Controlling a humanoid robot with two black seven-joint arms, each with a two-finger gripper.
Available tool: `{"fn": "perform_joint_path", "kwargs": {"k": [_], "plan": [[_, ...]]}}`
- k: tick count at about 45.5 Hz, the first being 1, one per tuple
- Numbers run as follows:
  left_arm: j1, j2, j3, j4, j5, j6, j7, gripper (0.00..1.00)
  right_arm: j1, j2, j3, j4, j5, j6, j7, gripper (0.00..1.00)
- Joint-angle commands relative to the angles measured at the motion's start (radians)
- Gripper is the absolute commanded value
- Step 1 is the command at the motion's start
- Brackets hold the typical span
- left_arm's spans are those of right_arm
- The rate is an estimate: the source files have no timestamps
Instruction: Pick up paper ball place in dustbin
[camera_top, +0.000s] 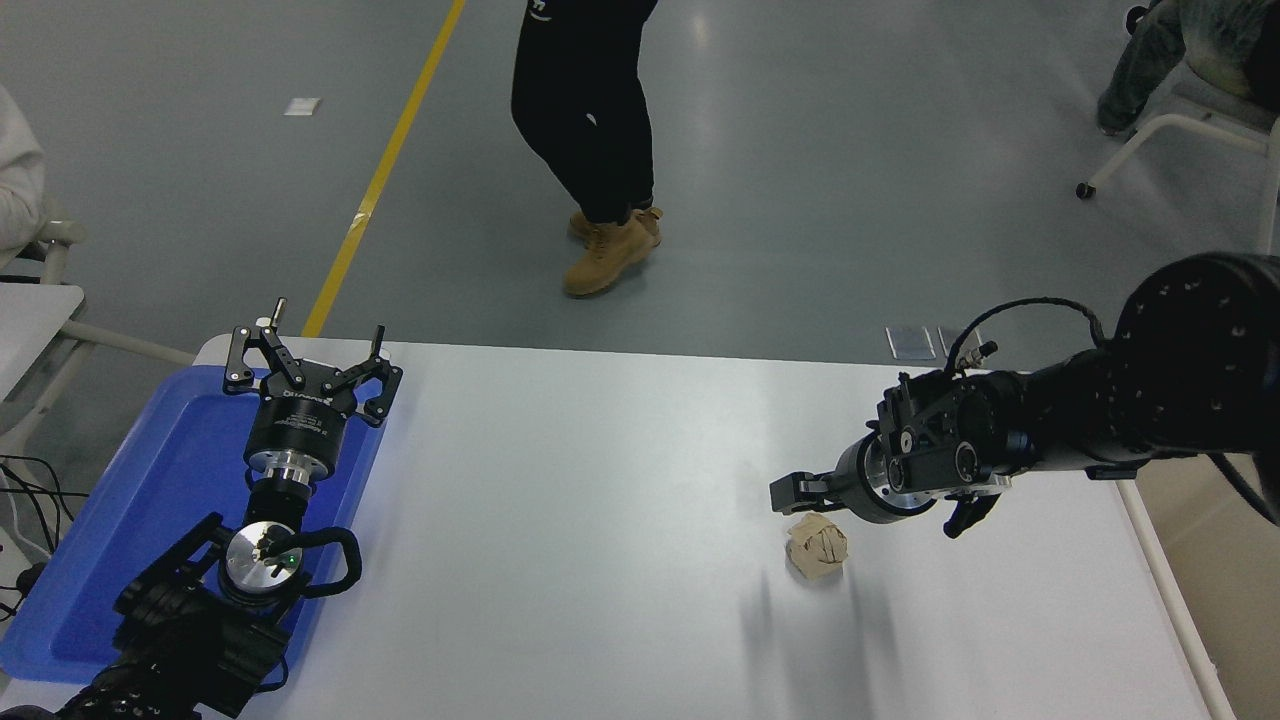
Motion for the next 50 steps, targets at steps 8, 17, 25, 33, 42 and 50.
{"fn": "perform_joint_path", "kwargs": {"k": [8,17,25,33,42,50], "plan": [[0.000,0.000,0.000,0.000,0.000,0.000,0.000,1.00,-0.153,0.001,0.016,-0.089,-0.008,-0.074,0.000,1.00],[0.000,0.000,0.000,0.000,0.000,0.000,0.000,1.00,-0.199,0.001,0.015,-0.132,-0.014,-0.088,0.000,1.00],[0.000,0.000,0.000,0.000,0.000,0.000,0.000,1.00,-0.219,0.001,0.015,-0.144,-0.014,-0.092,0.000,1.00],[0.000,0.000,0.000,0.000,0.000,0.000,0.000,1.00,-0.254,0.001,0.015,-0.203,-0.014,-0.099,0.000,1.00],[0.000,0.000,0.000,0.000,0.001,0.000,0.000,1.00,-0.265,0.001,0.016,-0.210,-0.007,-0.100,0.003,0.85],[0.000,0.000,0.000,0.000,0.001,0.000,0.000,1.00,-0.273,0.001,0.021,-0.210,-0.002,-0.102,0.009,0.23]]}}
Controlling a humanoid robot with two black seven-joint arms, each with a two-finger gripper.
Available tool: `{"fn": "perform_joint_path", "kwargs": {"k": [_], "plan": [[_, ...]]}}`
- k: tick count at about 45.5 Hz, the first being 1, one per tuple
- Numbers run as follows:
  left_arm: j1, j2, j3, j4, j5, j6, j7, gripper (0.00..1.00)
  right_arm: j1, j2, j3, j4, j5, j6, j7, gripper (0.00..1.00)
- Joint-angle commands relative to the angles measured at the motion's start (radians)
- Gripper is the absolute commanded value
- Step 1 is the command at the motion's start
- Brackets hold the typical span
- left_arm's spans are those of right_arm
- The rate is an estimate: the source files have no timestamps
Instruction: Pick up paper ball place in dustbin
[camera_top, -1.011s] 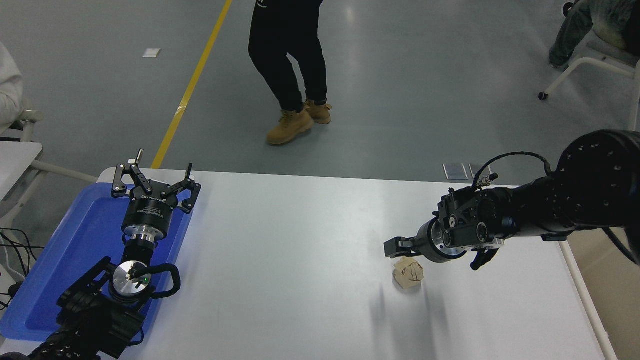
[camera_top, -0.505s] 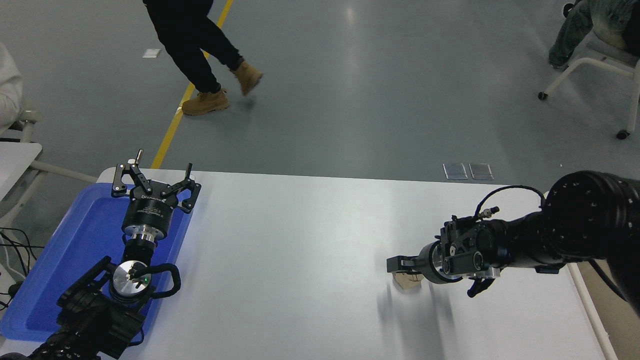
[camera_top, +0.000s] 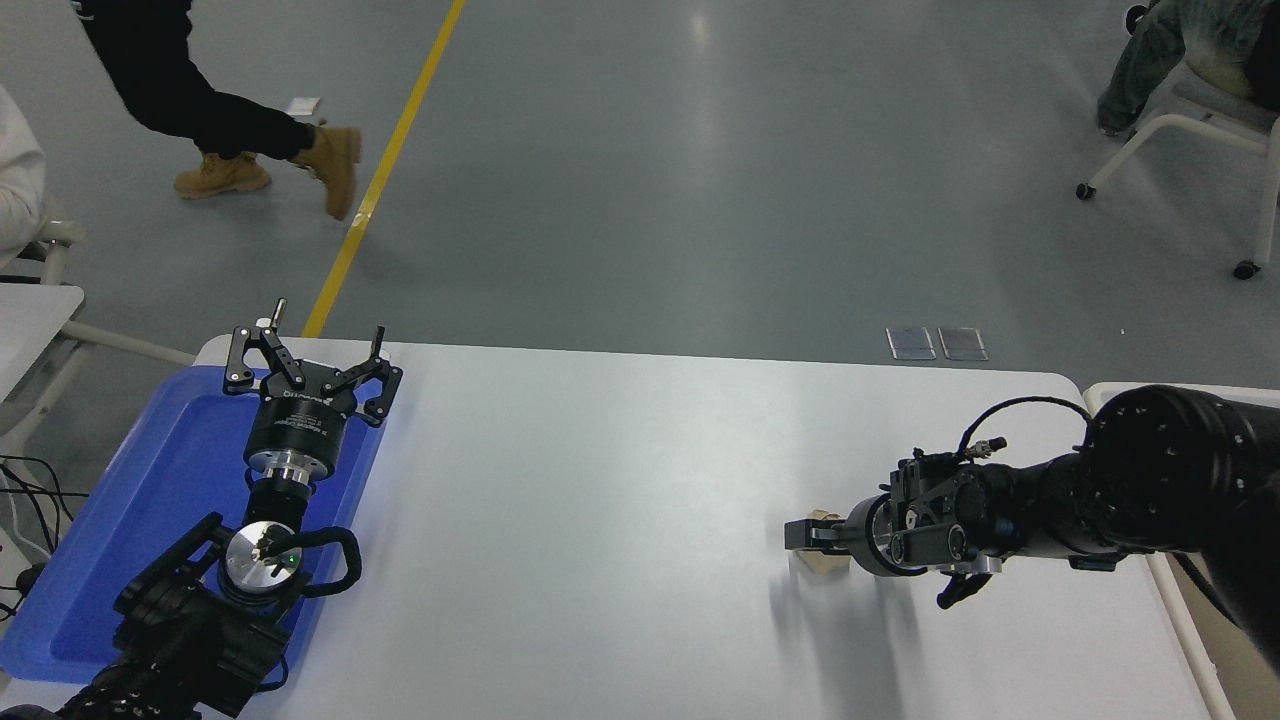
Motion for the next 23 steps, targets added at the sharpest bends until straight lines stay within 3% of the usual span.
{"fn": "perform_joint_path", "kwargs": {"k": [1,3,6,23], "plan": [[0.000,0.000,0.000,0.000,0.000,0.000,0.000,1.00,-0.016,0.000,0.008,-0.012,0.005,-0.005,0.005,0.22],[0.000,0.000,0.000,0.000,0.000,0.000,0.000,1.00,-0.013,0.000,0.017,-0.012,0.007,-0.010,0.007,0.21],[0.000,0.000,0.000,0.000,0.000,0.000,0.000,1.00,-0.013,0.000,0.040,-0.012,0.005,-0.015,0.007,0.00],[0.000,0.000,0.000,0.000,0.000,0.000,0.000,1.00,0.062,0.000,0.054,0.035,0.004,-0.008,0.016,0.00]]}}
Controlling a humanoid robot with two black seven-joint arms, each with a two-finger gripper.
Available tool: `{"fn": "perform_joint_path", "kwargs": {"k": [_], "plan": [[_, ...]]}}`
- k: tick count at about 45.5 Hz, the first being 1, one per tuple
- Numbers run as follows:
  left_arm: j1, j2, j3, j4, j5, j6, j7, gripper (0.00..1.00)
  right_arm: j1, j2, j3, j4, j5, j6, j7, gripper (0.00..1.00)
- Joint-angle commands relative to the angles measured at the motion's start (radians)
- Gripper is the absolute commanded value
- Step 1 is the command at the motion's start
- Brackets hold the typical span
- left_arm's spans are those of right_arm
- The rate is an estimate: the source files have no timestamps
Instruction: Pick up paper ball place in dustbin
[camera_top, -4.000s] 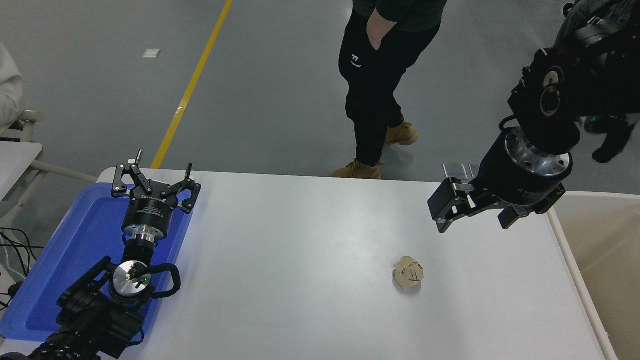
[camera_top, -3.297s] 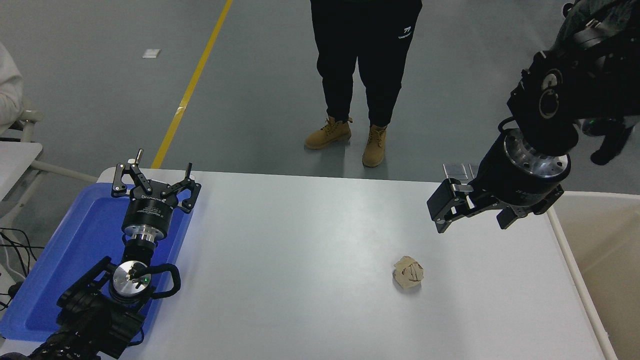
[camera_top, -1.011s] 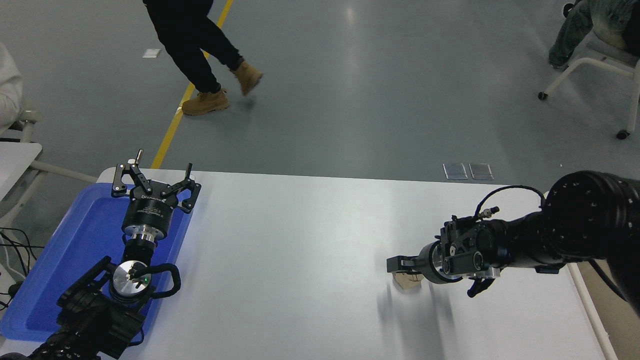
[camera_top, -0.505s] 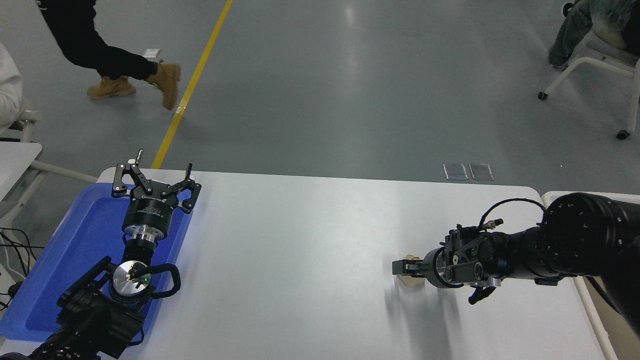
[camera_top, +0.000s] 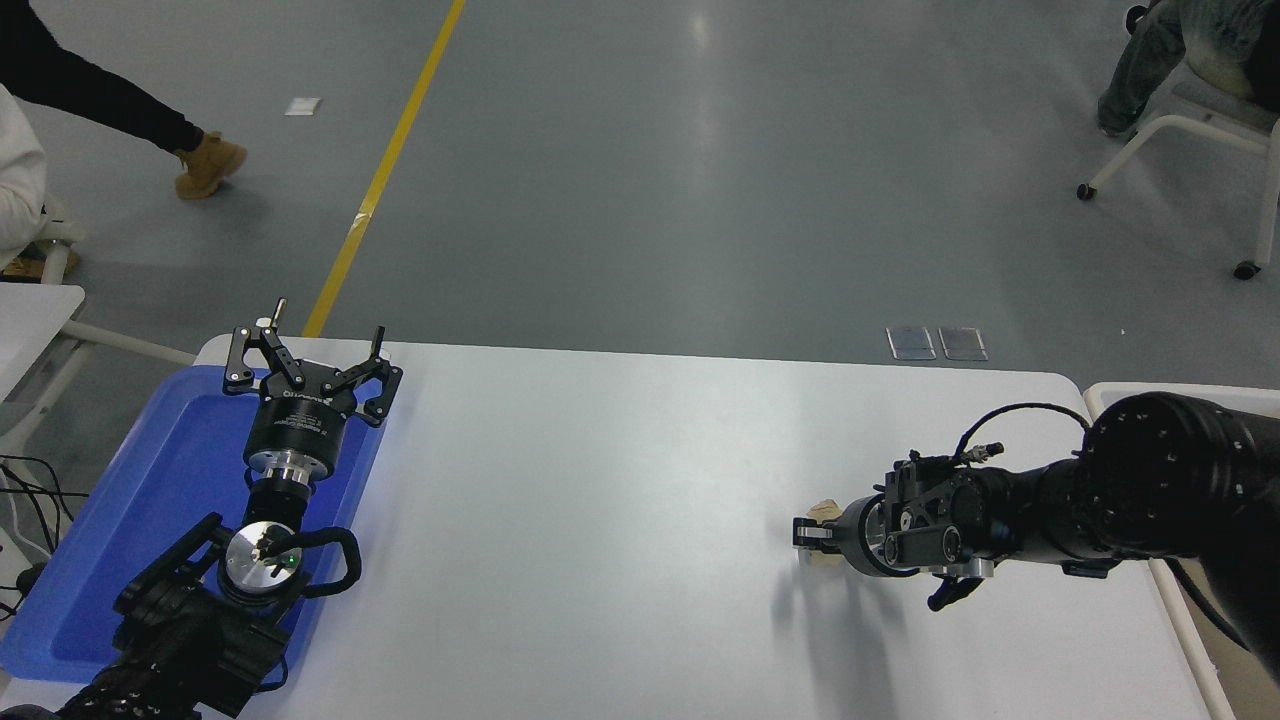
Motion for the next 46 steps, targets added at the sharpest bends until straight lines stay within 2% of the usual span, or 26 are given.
{"fn": "perform_joint_path", "kwargs": {"k": [1,8,19,26,46], "plan": [[0.000,0.000,0.000,0.000,0.000,0.000,0.000,1.00,0.062,0.000,0.008,0.050,-0.003,0.003,0.007,0.00],[0.000,0.000,0.000,0.000,0.000,0.000,0.000,1.00,0.166,0.000,0.000,0.164,-0.011,0.009,0.009,0.00],[0.000,0.000,0.000,0.000,0.000,0.000,0.000,1.00,0.402,-0.141,-0.011,0.440,-0.046,0.015,0.010,0.00],[0.000,0.000,0.000,0.000,0.000,0.000,0.000,1.00,0.565,-0.192,-0.043,0.573,-0.061,0.037,0.009,0.00],[0.000,0.000,0.000,0.000,0.000,0.000,0.000,1.00,0.861,-0.252,-0.143,0.690,-0.060,0.212,0.009,0.00]]}}
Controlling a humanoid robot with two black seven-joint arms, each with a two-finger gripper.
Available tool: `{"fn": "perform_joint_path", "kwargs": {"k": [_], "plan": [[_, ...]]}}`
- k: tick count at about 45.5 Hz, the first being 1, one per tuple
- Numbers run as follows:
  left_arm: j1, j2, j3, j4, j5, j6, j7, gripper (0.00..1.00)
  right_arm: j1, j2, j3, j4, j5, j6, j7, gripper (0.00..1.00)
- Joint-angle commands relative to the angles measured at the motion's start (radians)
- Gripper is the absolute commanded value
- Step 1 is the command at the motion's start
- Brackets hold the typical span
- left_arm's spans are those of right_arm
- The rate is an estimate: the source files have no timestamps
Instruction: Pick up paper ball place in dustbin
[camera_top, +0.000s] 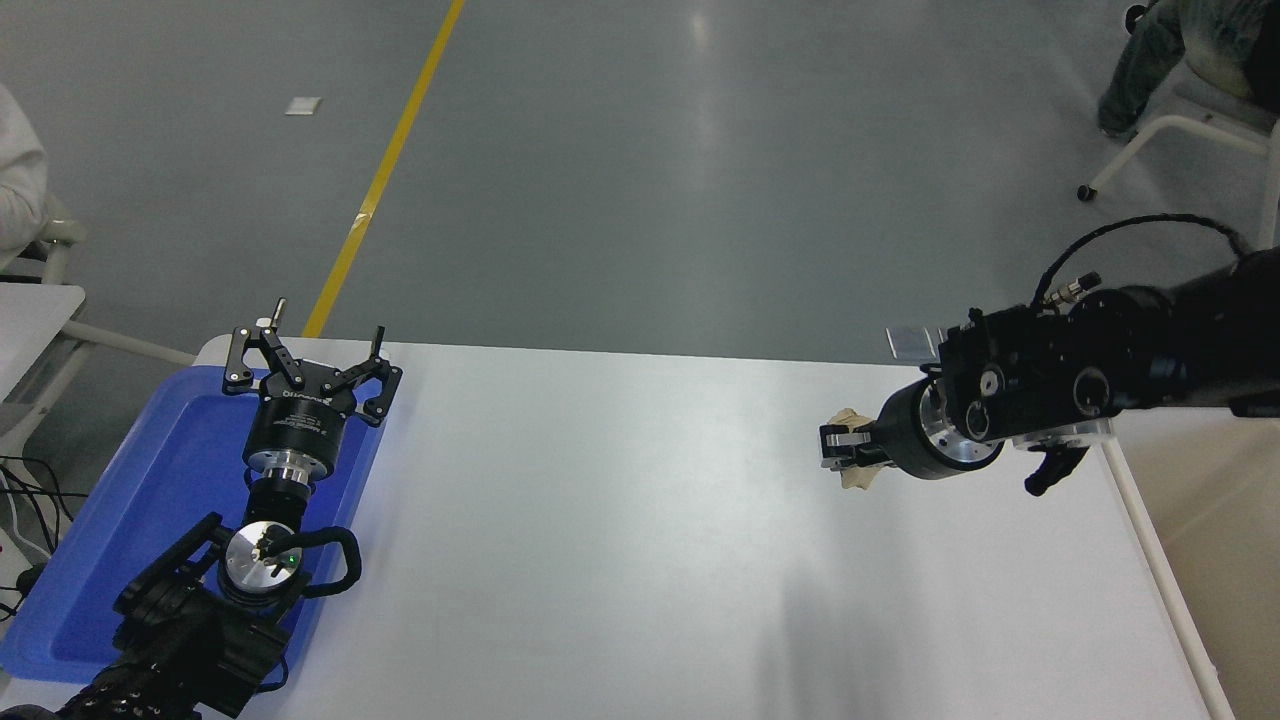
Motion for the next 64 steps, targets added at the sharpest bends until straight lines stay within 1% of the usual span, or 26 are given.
{"fn": "perform_joint_path", "kwargs": {"k": [1,6,15,28,35,41,47,52,56,60,64], "plan": [[0.000,0.000,0.000,0.000,0.000,0.000,0.000,1.00,0.176,-0.051,-0.046,0.068,-0.002,0.093,0.000,0.00],[0.000,0.000,0.000,0.000,0.000,0.000,0.000,1.00,0.260,-0.071,-0.095,0.082,-0.003,0.154,0.000,0.00],[0.000,0.000,0.000,0.000,0.000,0.000,0.000,1.00,0.368,-0.099,-0.136,0.086,-0.003,0.220,-0.001,0.00],[0.000,0.002,-0.002,0.000,0.000,0.000,0.000,1.00,0.463,-0.102,-0.181,0.111,-0.003,0.263,-0.004,0.00],[0.000,0.000,0.000,0.000,0.000,0.000,0.000,1.00,0.501,-0.125,-0.199,0.126,-0.013,0.287,-0.006,0.00],[0.000,0.000,0.000,0.000,0.000,0.000,-0.002,1.00,0.503,-0.149,-0.222,0.120,-0.106,0.297,-0.006,0.00],[0.000,0.000,0.000,0.000,0.000,0.000,-0.002,1.00,0.489,-0.207,-0.250,0.105,-0.194,0.297,-0.006,0.00],[0.000,0.000,0.000,0.000,0.000,0.000,-0.002,1.00,0.434,-0.284,-0.256,0.068,-0.253,0.297,-0.007,0.00],[0.000,0.000,0.000,0.000,0.000,0.000,-0.002,1.00,0.380,-0.348,-0.259,0.016,-0.335,0.295,-0.007,0.00],[0.000,0.000,0.000,0.000,0.000,0.000,-0.002,1.00,0.322,-0.436,-0.248,-0.041,-0.411,0.297,-0.009,0.00],[0.000,0.000,0.000,0.000,0.000,0.000,-0.002,1.00,0.270,-0.531,-0.233,-0.105,-0.516,0.298,-0.009,0.00]]}}
